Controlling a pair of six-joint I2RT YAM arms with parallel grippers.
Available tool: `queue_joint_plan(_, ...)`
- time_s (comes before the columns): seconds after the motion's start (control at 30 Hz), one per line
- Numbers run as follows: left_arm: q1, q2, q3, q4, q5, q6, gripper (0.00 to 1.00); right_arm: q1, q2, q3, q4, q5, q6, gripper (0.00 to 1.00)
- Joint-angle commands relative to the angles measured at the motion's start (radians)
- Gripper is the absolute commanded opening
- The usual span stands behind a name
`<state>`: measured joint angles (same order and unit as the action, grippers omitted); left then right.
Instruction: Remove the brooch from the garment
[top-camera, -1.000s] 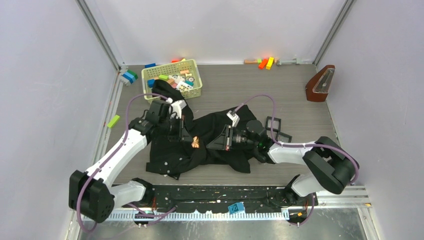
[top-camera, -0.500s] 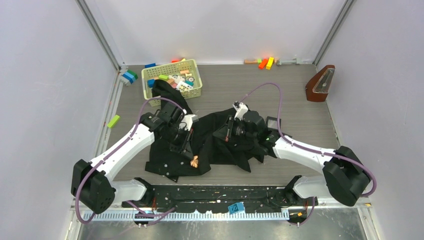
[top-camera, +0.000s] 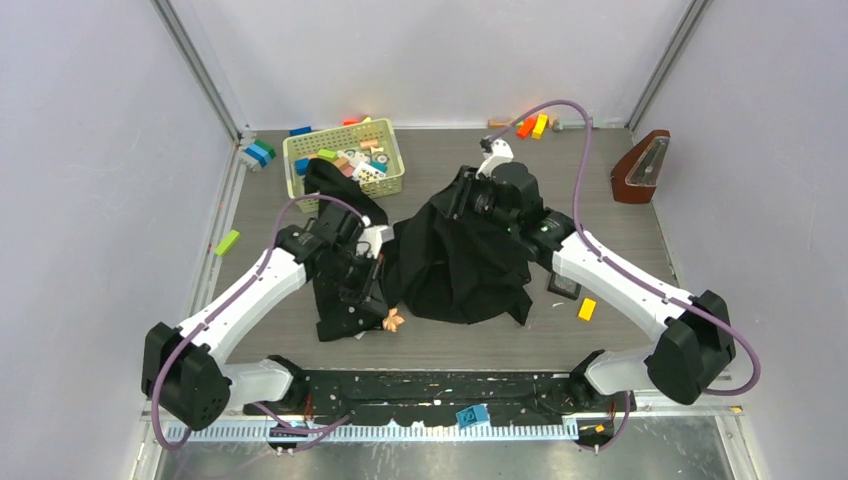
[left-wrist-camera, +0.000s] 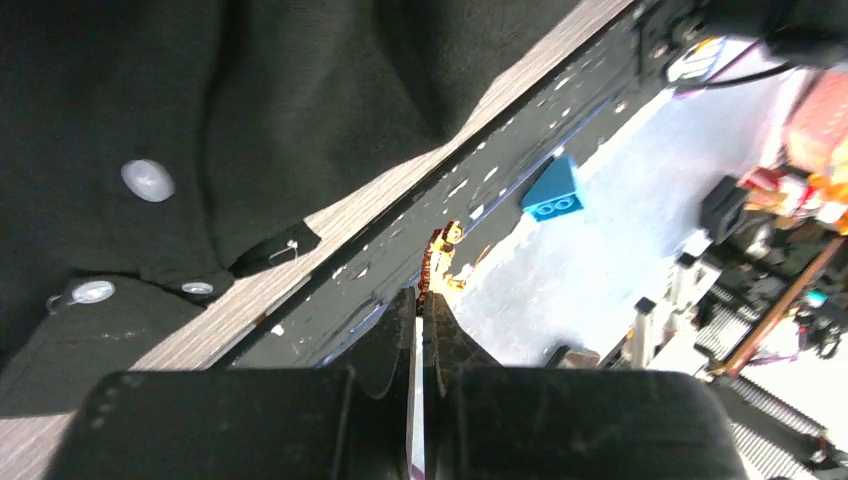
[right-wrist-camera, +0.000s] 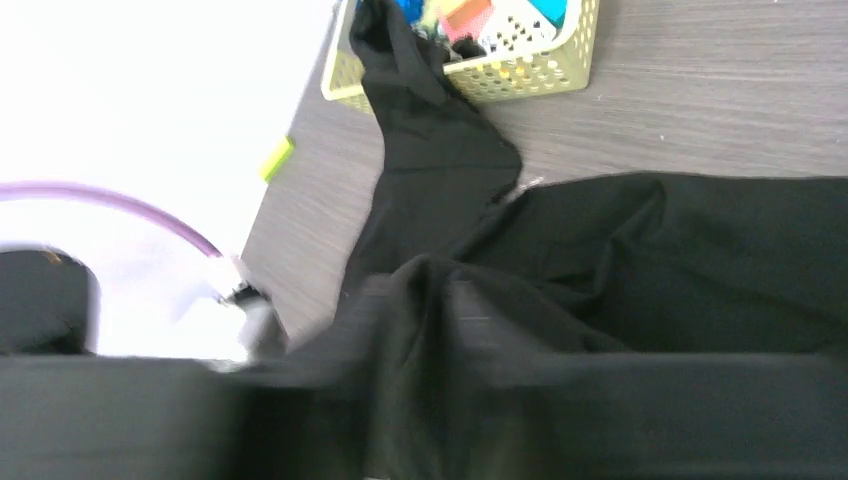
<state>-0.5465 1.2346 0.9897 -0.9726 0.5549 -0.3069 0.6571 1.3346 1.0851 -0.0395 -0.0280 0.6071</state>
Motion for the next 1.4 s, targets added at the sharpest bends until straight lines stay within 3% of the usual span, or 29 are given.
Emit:
queue_joint_plan(0.0,0.138,-0.085,-0.022,0.143,0.208,-0.044,0.00,0.006,0.063,0.002,-0.125,-0.079,-0.054,0.58)
queue_joint_plan(0.03,0.170,-0.089,-0.036,0.170,0.255,-0.059,0.00,0.005,0.070,-0.001,-0.181,-0.074,-0.059,0.69)
queue_joint_plan(0.1,0.181,-0.092,-0.073,0.239,0.319,-0.106,0.00,0.005,0.080,-0.015,-0.259,-0.043,-0.064,0.76)
queue_joint_plan(0.17,0.174,-0.089,-0.118,0.339,0.363,-0.172,0.00,0.006,0.067,-0.059,-0.312,0.008,-0.059,0.79)
queue_joint_plan(0.3,0.011,-0.056,-0.142,0.452,0.209,-0.207,0.00,0.003,-0.037,-0.166,-0.350,0.171,-0.033,0.83)
queue_joint_plan(0.5,-0.101,0.107,-0.187,0.826,0.202,-0.413,0.00,-0.029,-0.191,-0.232,-0.529,0.441,0.035,0.84)
queue_joint_plan(0.67,-0.209,0.263,-0.123,1.060,0.181,-0.471,0.00,-0.085,-0.402,-0.271,-0.636,0.595,0.092,0.92)
queue_joint_plan(0.87,-0.308,0.521,0.064,1.156,0.173,-0.484,0.00,-0.107,-0.634,-0.239,-0.763,0.740,0.135,0.95)
queue_joint_plan(1.0,-0.307,0.665,0.146,1.221,0.140,-0.515,0.00,-0.108,-0.734,-0.196,-0.804,0.783,0.125,0.94)
queue_joint_plan(1.1,-0.277,0.734,0.172,1.176,0.040,-0.517,0.00,-0.107,-0.773,-0.185,-0.821,0.792,0.121,0.94)
queue_joint_plan(1.23,-0.137,0.762,0.023,1.291,-0.008,-0.650,0.00,-0.107,-0.780,-0.188,-0.844,0.774,0.129,0.94)
queue_joint_plan(1.37,0.027,0.716,-0.130,1.304,-0.009,-0.632,0.00,-0.108,-0.779,-0.215,-0.804,0.675,0.100,0.93)
